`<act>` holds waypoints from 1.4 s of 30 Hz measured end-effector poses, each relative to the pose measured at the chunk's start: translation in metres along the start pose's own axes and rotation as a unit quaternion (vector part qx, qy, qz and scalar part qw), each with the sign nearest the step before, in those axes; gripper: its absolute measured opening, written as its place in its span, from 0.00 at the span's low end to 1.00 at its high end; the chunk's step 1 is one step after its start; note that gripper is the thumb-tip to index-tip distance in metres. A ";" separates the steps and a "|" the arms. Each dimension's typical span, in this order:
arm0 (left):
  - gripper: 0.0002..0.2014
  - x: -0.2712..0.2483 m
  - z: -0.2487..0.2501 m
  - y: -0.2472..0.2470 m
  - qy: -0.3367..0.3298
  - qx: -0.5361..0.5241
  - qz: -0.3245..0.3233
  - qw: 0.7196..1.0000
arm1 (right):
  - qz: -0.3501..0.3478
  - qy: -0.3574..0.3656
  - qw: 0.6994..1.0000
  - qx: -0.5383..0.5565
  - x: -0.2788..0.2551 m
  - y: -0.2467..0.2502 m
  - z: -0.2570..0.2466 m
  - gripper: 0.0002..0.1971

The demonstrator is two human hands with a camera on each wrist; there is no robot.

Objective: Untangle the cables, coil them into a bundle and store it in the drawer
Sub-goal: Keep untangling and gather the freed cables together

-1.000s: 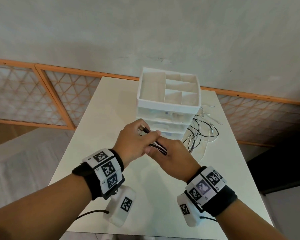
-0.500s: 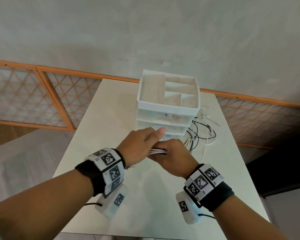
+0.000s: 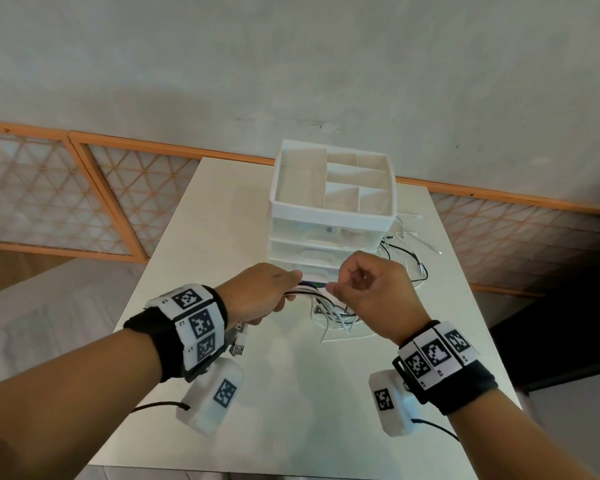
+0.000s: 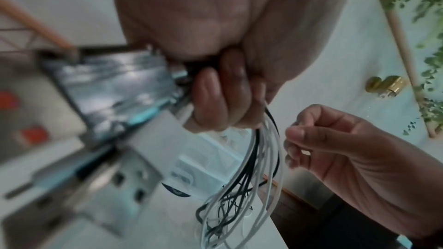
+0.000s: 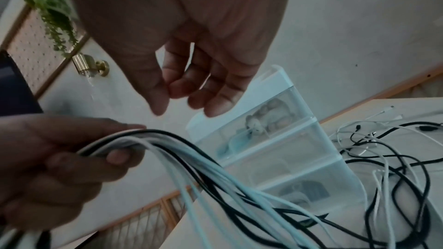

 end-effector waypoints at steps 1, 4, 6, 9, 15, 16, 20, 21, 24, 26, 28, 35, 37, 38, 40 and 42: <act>0.21 0.000 0.001 0.000 -0.003 -0.002 -0.006 1.000 | -0.014 0.013 1.000 -0.015 -0.001 -0.001 -0.002 0.12; 0.19 0.000 0.006 -0.002 -0.017 0.015 -0.018 1.000 | -0.099 0.038 0.994 -0.034 -0.007 -0.014 -0.006 0.11; 0.17 0.000 0.008 -0.004 -0.011 -0.006 -0.019 1.000 | -0.083 0.036 0.995 -0.046 -0.005 -0.017 -0.005 0.08; 0.16 -0.002 0.009 -0.004 0.014 -0.068 -0.019 0.997 | 0.013 0.093 0.992 -0.084 0.001 -0.014 -0.008 0.05; 0.14 0.004 0.013 0.010 0.043 -0.116 0.063 0.990 | -0.026 0.073 0.997 -0.029 0.001 -0.011 -0.020 0.05; 0.14 0.004 0.014 0.013 0.036 -0.131 0.078 0.988 | -0.073 0.055 0.995 -0.036 0.000 -0.013 -0.016 0.05; 0.17 0.004 0.021 0.023 -0.018 -0.149 0.104 0.983 | -0.120 0.009 0.951 -0.284 0.007 -0.018 0.023 0.15; 0.17 0.004 0.021 0.025 -0.026 -0.131 0.105 0.985 | -0.117 -0.028 0.934 -0.335 0.011 -0.013 0.035 0.20; 0.21 0.004 0.009 0.031 0.000 -0.037 0.098 0.995 | -0.039 -0.095 0.936 -0.337 0.027 0.020 0.049 0.18; 0.20 0.006 -0.004 0.035 0.035 -0.005 0.108 0.994 | 0.085 -0.073 0.953 -0.281 0.034 0.049 0.039 0.15; 0.19 0.008 -0.012 0.038 0.044 -0.009 0.151 0.988 | 0.224 -0.001 0.953 -0.203 0.032 0.069 0.027 0.17; 0.19 0.014 0.022 0.052 -0.111 -0.235 0.275 0.926 | -0.145 -0.247 0.853 -0.437 0.011 0.019 0.089 0.20; 0.18 0.015 0.029 0.051 -0.129 -0.247 0.238 0.930 | -0.099 -0.290 0.884 -0.352 0.021 0.029 0.082 0.21; 0.18 0.015 0.029 0.049 -0.124 -0.218 0.214 0.944 | -0.031 -0.291 0.913 -0.284 0.030 0.040 0.074 0.20; 0.19 0.015 0.023 0.045 -0.095 -0.119 0.167 0.974 | 0.117 -0.266 0.952 -0.095 0.042 0.070 0.049 0.14; 0.21 0.019 0.013 0.040 -0.057 -0.028 0.145 0.987 | 0.243 -0.195 0.950 0.005 0.044 0.096 0.017 0.10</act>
Point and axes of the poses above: each hand's wrist, its own x-axis towards the middle knuckle, its own y-axis out of the back of the hand, z = x × y, the point moved 3 cm from there along x, towards the middle knuckle, and after that the axes turned 13 degrees about -y, right-handed, at the moved point
